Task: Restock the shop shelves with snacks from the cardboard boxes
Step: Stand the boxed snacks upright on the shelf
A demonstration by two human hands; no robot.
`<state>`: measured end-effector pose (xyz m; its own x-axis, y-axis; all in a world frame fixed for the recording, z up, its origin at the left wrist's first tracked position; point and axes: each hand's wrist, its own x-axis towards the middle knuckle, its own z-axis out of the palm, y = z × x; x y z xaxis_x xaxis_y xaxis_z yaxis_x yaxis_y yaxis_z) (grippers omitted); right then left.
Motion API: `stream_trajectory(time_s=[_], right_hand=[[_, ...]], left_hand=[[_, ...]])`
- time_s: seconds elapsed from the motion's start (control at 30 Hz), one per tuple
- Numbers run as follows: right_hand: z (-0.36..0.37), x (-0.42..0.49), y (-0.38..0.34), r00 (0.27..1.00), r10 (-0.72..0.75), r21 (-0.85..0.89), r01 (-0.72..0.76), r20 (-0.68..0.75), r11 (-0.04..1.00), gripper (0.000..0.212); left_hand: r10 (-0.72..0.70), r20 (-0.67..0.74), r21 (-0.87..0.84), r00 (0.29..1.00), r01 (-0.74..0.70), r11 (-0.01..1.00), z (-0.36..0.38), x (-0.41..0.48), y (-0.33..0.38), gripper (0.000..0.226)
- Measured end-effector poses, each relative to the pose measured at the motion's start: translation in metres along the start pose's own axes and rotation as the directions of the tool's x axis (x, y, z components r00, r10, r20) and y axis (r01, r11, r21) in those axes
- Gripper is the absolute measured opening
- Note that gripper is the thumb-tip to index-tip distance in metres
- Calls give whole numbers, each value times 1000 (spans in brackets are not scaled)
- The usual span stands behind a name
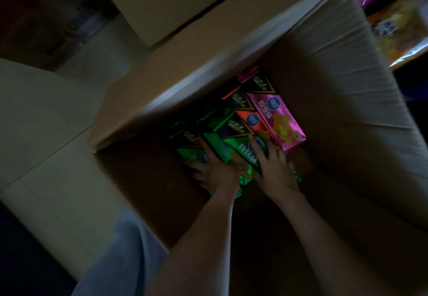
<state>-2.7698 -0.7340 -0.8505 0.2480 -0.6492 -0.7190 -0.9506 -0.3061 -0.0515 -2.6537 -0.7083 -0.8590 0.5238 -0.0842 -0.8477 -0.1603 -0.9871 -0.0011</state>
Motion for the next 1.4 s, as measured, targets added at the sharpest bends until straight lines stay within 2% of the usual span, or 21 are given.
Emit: stream_trajectory(time_s=[0.1, 0.2, 0.33, 0.53, 0.67, 0.83, 0.93, 1.03, 1.13, 1.23, 1.4], right_hand=[[-9, -9, 9, 997, 77, 37, -76, -23, 996, 101], [-28, -23, 13, 986, 163, 95, -160, -24, 983, 100], [-72, -62, -1, 981, 194, 141, -188, -30, 972, 100], [-178, -168, -37, 962, 253, 233, -224, -101, 946, 93], [-264, -241, -55, 940, 261, 312, -186, -220, 932, 91], [-365, -329, -77, 895, 226, 366, -77, -384, 927, 91], [-418, -382, -86, 850, 204, 406, 12, -485, 914, 94], [-463, -429, -91, 787, 165, 410, 121, -595, 904, 98], [-503, -468, -94, 680, 170, 411, 208, -713, 888, 99], [-542, -495, -97, 538, 187, 403, 318, -822, 858, 99], [-603, -519, -88, 322, 276, 396, 407, -906, 823, 100]], left_hand=[[14, -57, 6, 998, -14, 1000, 2, -4, -2, 100], [28, -37, 10, 999, -27, 1000, -5, -18, -1, 104], [153, -38, -21, 988, -154, 988, -36, -71, 13, 100], [311, 8, -117, 950, -308, 944, -138, -189, 23, 92], [428, 28, -93, 903, -424, 901, -218, -276, 18, 87], [648, -78, -53, 758, -652, 756, -314, -385, 6, 80], [717, -131, -73, 684, -728, 681, -372, -445, 6, 81], [791, -234, -41, 565, -819, 573, -419, -496, 13, 78], [841, -303, -15, 449, -884, 467, -456, -543, 23, 78], [879, -362, -10, 312, -944, 331, -486, -588, 39, 80], [916, -380, -9, 131, -990, 138, -524, -649, 81, 80]])
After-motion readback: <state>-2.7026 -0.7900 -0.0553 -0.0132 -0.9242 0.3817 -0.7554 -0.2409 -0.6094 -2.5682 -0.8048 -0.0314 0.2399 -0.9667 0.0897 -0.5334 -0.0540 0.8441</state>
